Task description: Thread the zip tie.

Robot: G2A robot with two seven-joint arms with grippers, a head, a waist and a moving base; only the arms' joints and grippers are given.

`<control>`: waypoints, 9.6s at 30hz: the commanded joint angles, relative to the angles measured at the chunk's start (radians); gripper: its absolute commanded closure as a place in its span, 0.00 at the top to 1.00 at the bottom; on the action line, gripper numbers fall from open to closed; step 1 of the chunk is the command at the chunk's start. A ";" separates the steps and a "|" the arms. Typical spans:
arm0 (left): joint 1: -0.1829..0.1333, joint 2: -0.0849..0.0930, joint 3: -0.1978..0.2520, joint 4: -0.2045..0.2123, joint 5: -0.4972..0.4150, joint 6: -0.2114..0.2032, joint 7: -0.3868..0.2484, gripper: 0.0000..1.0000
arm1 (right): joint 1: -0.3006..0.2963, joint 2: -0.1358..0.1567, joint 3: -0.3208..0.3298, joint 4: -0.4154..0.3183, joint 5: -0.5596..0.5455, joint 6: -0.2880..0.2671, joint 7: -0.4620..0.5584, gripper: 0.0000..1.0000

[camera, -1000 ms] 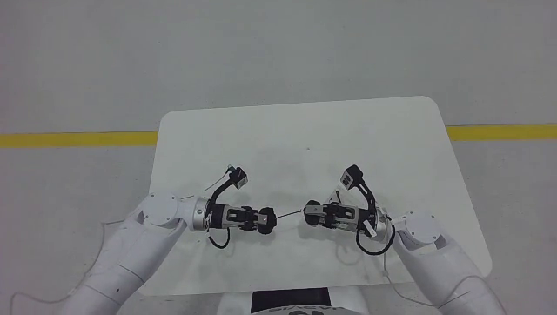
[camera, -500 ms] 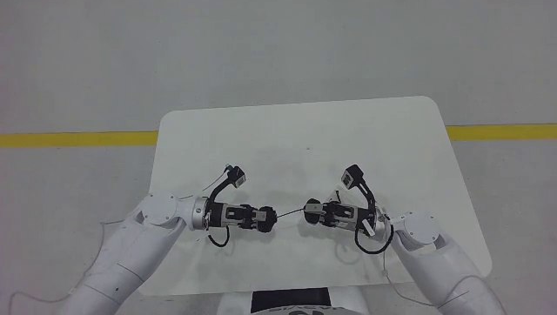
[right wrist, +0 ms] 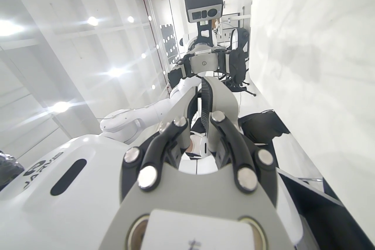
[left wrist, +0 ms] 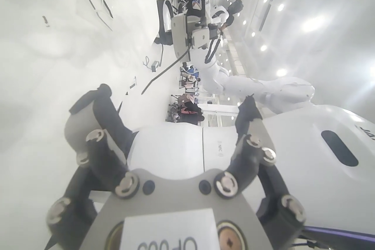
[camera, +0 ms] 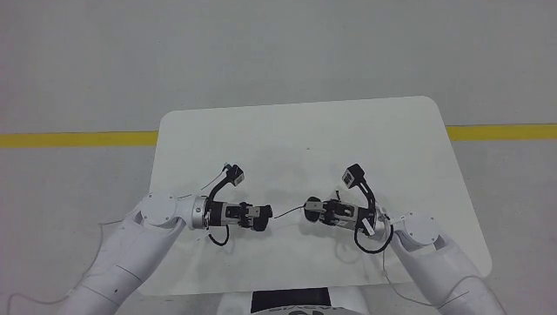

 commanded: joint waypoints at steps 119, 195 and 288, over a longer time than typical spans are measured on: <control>-0.019 -0.089 0.008 0.027 -0.171 0.000 -0.057 0.42 | 0.007 -0.026 -0.078 0.010 0.180 0.036 -0.039 0.00; -0.027 -0.061 0.048 0.022 -0.187 0.000 0.008 0.32 | -0.029 -0.022 -0.053 -0.038 0.198 0.008 -0.069 0.00; -0.027 -0.071 0.051 0.045 -0.219 0.000 0.023 0.18 | -0.030 -0.016 -0.075 -0.056 0.071 -0.053 -0.124 0.00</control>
